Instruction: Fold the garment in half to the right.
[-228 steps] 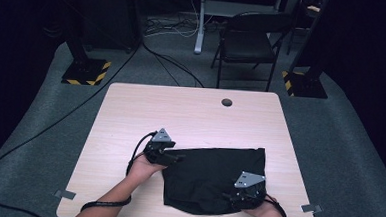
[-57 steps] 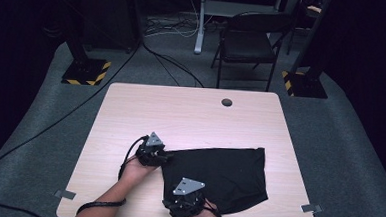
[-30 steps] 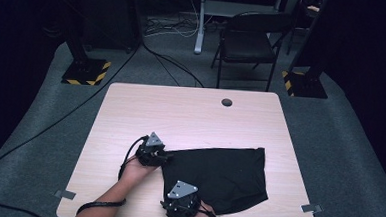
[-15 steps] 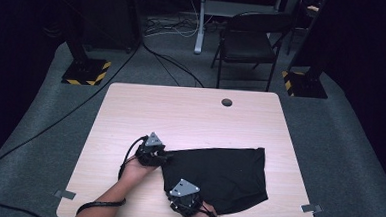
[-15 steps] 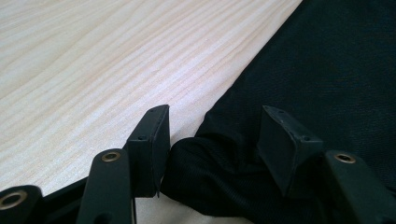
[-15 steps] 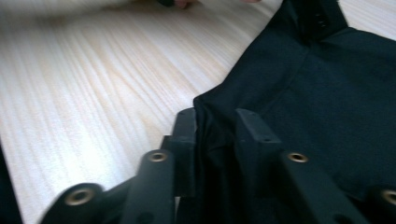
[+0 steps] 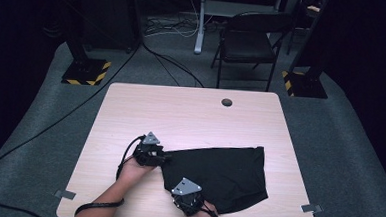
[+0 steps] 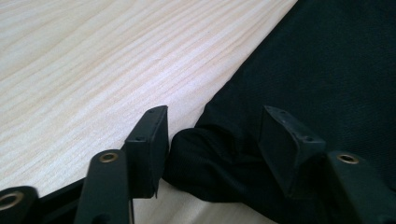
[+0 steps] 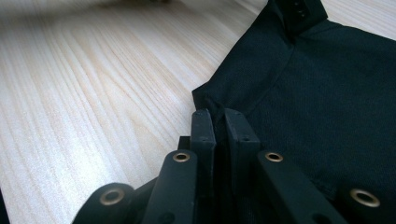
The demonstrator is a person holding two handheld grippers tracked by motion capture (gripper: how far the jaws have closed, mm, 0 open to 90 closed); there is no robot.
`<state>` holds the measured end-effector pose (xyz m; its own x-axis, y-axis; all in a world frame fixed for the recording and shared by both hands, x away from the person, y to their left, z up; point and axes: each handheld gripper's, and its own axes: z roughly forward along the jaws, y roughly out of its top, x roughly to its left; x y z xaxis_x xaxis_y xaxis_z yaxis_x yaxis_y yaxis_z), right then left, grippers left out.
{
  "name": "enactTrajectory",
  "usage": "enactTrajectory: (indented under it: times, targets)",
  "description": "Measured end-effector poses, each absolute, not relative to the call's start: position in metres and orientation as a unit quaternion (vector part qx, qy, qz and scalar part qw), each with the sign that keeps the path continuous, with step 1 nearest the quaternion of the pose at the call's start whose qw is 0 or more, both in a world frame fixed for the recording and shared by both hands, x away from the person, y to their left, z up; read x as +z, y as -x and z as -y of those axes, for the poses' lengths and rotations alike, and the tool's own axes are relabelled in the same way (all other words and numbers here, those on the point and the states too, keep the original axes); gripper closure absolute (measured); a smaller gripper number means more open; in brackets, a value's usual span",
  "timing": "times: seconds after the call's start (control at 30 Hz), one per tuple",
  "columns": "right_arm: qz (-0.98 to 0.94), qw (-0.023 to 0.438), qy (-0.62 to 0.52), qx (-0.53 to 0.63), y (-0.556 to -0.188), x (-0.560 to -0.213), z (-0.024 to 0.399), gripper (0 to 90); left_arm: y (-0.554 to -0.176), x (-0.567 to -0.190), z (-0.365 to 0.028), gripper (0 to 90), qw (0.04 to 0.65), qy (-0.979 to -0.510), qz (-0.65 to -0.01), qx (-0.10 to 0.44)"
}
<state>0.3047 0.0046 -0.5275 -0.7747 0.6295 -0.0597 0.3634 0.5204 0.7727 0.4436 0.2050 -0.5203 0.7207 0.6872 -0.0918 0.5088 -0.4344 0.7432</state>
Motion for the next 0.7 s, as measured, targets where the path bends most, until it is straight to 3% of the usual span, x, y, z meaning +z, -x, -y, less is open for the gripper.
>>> enactTrajectory:
  times: [0.17, 0.43, 0.7]
  targets:
    - [-0.856, 0.173, -0.287, 0.394, -0.304, -0.528, -0.005, 83.2, -0.442, -0.52, -0.208, 52.0, 0.394, -0.838, -0.361, 0.113]
    - [-0.856, 0.173, -0.286, 0.393, -0.303, -0.528, -0.005, 83.1, -0.442, -0.516, -0.216, 43.4, 0.395, -0.83, -0.376, 0.114]
    - [-0.857, 0.172, -0.286, 0.393, -0.304, -0.528, -0.005, 82.9, -0.442, -0.519, -0.214, 46.4, 0.381, -0.838, -0.37, 0.124]
